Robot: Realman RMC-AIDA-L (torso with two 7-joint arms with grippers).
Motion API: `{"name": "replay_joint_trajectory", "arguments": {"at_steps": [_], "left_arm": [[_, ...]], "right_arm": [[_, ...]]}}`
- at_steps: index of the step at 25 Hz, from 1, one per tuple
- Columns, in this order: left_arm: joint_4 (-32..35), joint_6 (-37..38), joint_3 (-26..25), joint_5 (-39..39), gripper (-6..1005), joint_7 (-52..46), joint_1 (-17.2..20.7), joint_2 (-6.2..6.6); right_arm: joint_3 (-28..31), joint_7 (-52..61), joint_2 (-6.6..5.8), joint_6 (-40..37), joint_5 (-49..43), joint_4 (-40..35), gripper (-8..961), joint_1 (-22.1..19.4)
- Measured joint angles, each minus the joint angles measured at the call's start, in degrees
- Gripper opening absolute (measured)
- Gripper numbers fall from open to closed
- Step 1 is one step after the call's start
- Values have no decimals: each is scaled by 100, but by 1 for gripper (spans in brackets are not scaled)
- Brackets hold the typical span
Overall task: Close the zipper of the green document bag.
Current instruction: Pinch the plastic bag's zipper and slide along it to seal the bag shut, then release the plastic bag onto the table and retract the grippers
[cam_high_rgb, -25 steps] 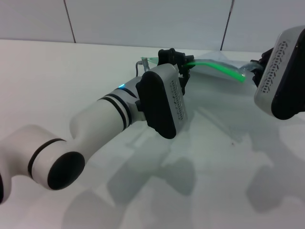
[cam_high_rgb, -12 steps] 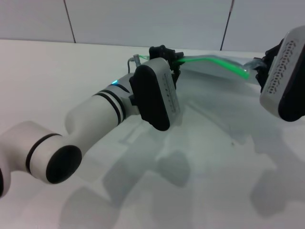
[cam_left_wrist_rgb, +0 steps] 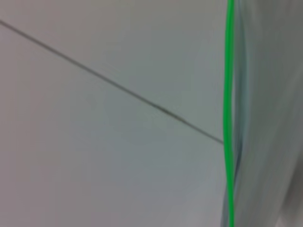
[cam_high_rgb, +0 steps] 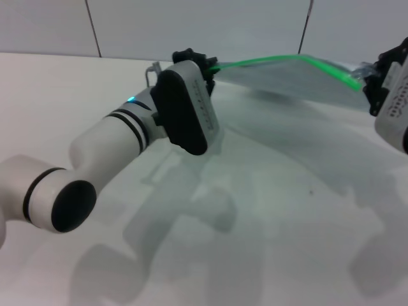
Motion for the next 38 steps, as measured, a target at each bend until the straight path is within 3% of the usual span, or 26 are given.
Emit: {"name": "replay_joint_trajectory", "arguments": {"at_steps": [23,30,38], "left_arm": [[186,65,-262,-9,78,11,23,-12],[192,547,-223,-45,136,-78,0,-25],[137,902,-152,-131,202,-898,-44,7]], "right_arm": [[471,-2,11,89,-43,-148,154,-203],[547,140,18,276,-116,-103,156,-205],[802,513,36,824,-234,37,158,-369]]}}
